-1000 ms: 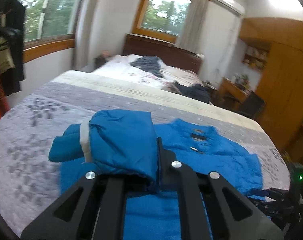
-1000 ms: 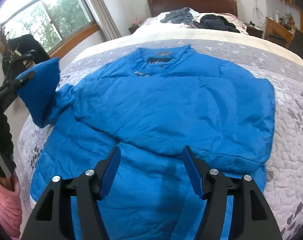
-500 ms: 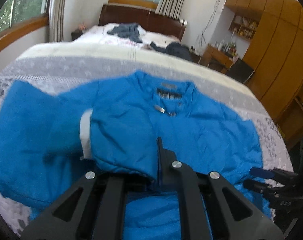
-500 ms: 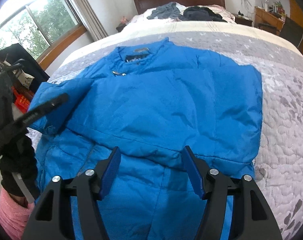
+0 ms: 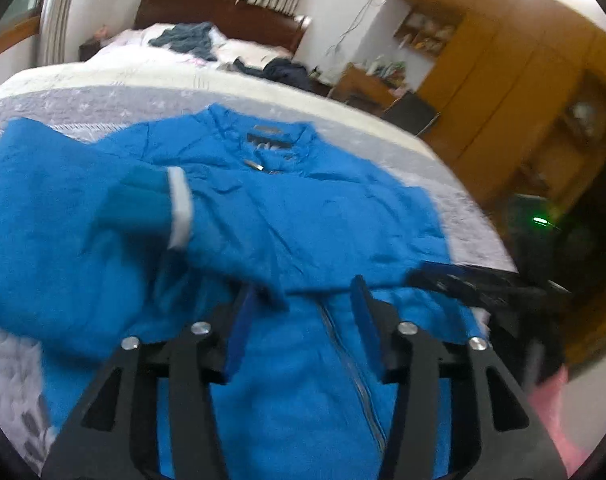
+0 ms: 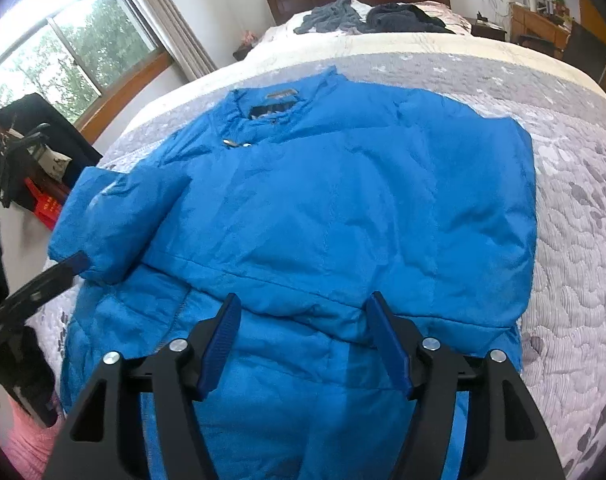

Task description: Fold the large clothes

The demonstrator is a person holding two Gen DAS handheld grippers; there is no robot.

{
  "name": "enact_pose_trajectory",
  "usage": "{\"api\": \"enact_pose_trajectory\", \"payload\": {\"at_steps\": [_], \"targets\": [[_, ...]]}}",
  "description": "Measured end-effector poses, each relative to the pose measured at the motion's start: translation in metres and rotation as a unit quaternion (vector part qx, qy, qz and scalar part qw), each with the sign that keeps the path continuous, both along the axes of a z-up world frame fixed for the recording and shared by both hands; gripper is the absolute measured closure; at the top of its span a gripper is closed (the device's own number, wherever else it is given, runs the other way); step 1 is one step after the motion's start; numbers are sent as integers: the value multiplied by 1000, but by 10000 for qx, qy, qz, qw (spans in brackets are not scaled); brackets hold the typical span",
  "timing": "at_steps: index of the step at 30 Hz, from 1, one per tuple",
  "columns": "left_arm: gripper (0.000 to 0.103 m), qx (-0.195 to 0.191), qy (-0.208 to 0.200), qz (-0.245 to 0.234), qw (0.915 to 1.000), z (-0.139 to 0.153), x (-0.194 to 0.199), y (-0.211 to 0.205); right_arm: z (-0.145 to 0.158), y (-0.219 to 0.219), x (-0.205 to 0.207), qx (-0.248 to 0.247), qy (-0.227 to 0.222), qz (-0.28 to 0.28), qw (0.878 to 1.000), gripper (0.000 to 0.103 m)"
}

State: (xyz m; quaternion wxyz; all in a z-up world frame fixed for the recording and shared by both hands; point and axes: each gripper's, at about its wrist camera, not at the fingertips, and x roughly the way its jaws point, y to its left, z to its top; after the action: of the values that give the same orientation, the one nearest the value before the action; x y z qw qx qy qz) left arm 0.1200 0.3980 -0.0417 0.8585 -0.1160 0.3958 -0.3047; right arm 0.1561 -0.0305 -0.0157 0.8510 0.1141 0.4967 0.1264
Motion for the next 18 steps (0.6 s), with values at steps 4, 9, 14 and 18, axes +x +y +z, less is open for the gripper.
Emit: {"api": "enact_pose_trajectory", "payload": {"at_steps": [4,9,14,18], "targets": [[51,-166,-489,441,9977,24,-15,46,11,20,5,373,84,336,9987,36],[47,564,-781,1335,9864,27,3,74,26,73,27,553,245,853,9945,36],[48,943,-366,1713,9800,-8,31,84,22,117,54,918,510,1123,9881,36],[49,748,-163,1760,9814,-19,45,93,2,143,80,1015,843,1119,9849,36]]}}
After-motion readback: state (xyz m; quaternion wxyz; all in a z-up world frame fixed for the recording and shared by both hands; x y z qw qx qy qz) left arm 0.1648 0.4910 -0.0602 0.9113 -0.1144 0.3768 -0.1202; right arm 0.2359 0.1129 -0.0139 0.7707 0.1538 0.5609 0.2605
